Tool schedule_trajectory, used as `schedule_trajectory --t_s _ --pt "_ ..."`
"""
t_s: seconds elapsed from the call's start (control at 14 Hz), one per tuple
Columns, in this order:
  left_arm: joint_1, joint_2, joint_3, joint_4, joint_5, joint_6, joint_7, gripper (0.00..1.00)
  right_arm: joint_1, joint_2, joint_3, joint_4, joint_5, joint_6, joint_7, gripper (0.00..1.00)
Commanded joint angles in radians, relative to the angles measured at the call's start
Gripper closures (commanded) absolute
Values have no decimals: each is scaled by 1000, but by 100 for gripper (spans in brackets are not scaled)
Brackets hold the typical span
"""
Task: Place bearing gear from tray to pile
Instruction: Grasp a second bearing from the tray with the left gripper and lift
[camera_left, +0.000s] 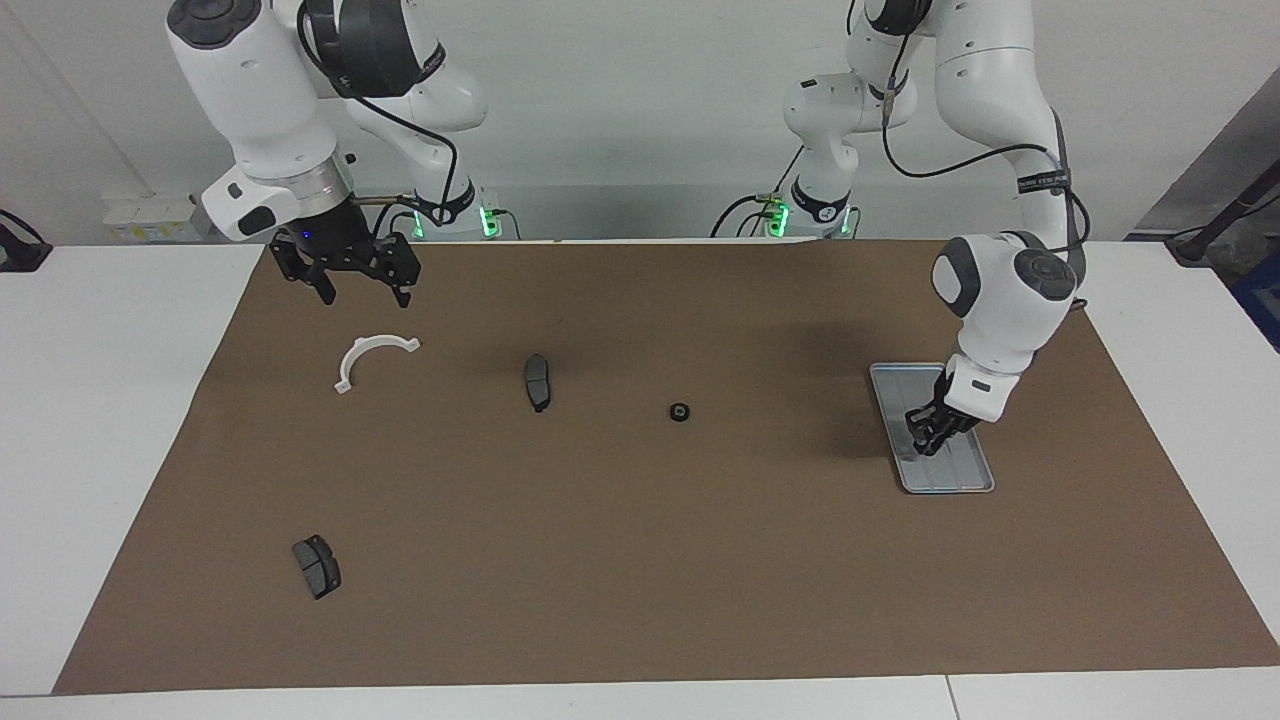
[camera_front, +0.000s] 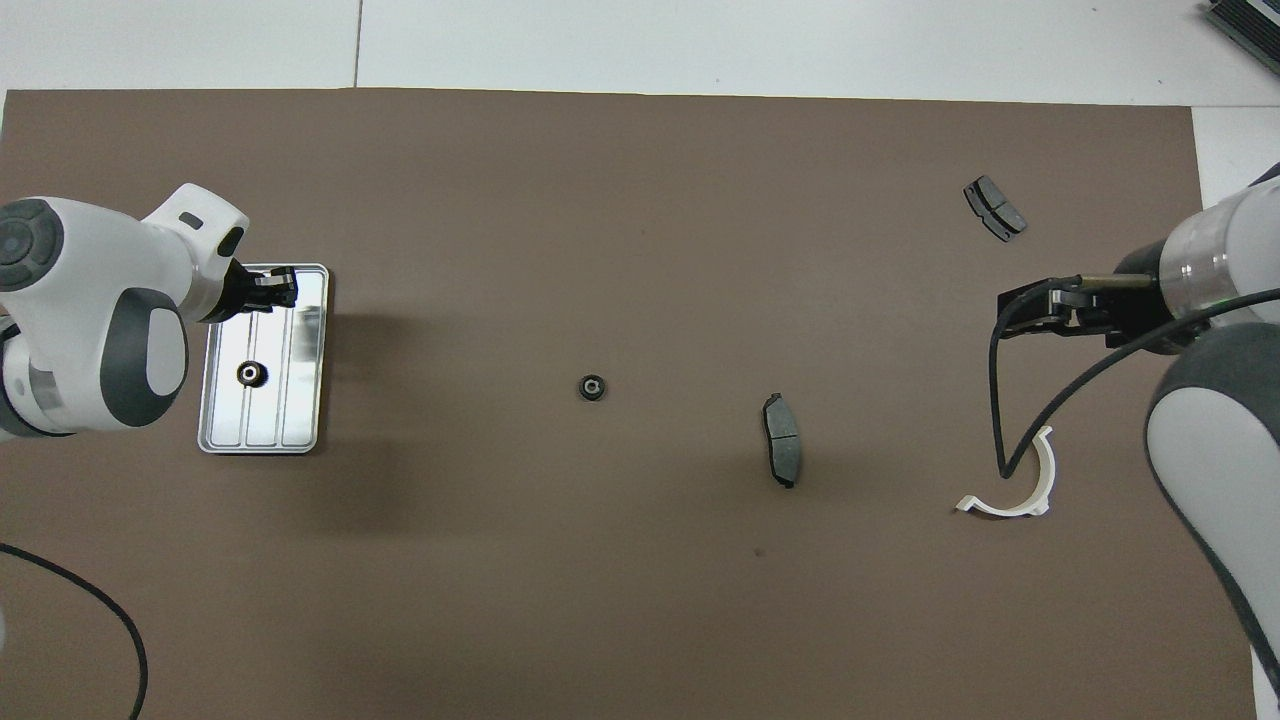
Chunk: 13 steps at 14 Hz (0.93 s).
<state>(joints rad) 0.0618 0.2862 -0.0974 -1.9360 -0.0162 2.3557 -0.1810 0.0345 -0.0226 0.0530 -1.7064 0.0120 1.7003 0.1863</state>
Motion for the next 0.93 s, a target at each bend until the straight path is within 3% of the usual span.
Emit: schedule_trajectory --t_s 0.0,0.21,0.86 --pt "-3 5 -7 69 7 -85 2 84 -11 -17 7 -21 6 2 -24 0" --pt "-7 -7 -18 89 5 -125 -8 85 -11 -17 7 -21 6 2 -24 0" --pt "-177 -19 -18 149 5 -231 -262 87 -11 -17 5 -21 6 2 -24 0"
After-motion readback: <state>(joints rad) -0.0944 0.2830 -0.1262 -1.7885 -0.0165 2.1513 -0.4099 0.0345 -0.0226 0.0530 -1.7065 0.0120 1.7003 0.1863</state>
